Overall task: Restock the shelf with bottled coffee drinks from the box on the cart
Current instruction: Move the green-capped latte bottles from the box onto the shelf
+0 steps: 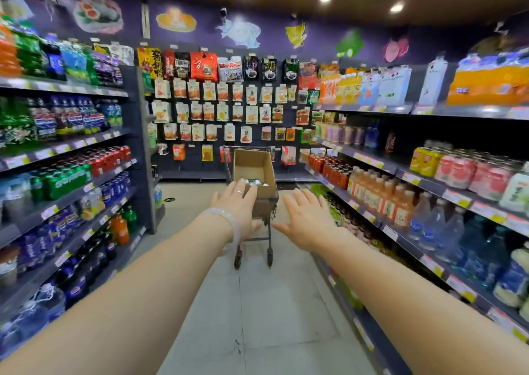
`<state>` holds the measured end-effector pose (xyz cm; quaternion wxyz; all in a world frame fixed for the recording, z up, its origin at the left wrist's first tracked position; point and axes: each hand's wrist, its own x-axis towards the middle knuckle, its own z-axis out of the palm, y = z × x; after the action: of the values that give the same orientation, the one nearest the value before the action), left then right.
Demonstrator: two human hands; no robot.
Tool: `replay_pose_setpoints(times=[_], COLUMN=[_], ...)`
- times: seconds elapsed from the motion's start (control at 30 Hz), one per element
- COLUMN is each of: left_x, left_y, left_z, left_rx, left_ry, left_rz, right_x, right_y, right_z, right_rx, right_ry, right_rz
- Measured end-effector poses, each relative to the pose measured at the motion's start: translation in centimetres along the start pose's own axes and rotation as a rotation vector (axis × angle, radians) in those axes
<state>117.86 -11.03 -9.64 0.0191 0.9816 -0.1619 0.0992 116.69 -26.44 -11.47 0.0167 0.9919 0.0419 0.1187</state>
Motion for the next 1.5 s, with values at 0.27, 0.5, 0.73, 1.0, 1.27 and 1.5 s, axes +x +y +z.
replay_pose_setpoints(times=[0.27, 0.5, 0.73, 1.0, 1.27, 1.5], left_x=[19.4, 35.0, 51.5, 65.8, 83.5, 97.2], left_y=[-1.3, -3.0, -7.6, -14.3, -20.1, -23.8], left_z=[6.6, 13.6, 17.4, 24.5, 30.2, 34.0], left_rx=[-0.006, 0.008, -0.001, -0.051, -0.068, -0.102], left_ry=[-0.098, -0.156, -0.112, -0.228, -0.25, -0.337], left_rz=[0.094, 0.091, -0.007, -0.109, -0.057, -0.03], right_x=[16.2, 31.7, 50.1, 65.9, 83.2, 96.1], right_y=[6.2, 11.2, 14.5, 14.4, 16.1, 18.7], right_z=[4.8, 12.4, 17.4, 25.7, 32.5, 36.5], right_rx=[0.024, 0.017, 0.058, 0.1, 0.096, 0.122], right_ry=[-0.064, -0.086, -0.092, -0.22, -0.282, -0.345], right_rz=[0.116, 0.106, -0.004, -0.11, -0.059, 0.02])
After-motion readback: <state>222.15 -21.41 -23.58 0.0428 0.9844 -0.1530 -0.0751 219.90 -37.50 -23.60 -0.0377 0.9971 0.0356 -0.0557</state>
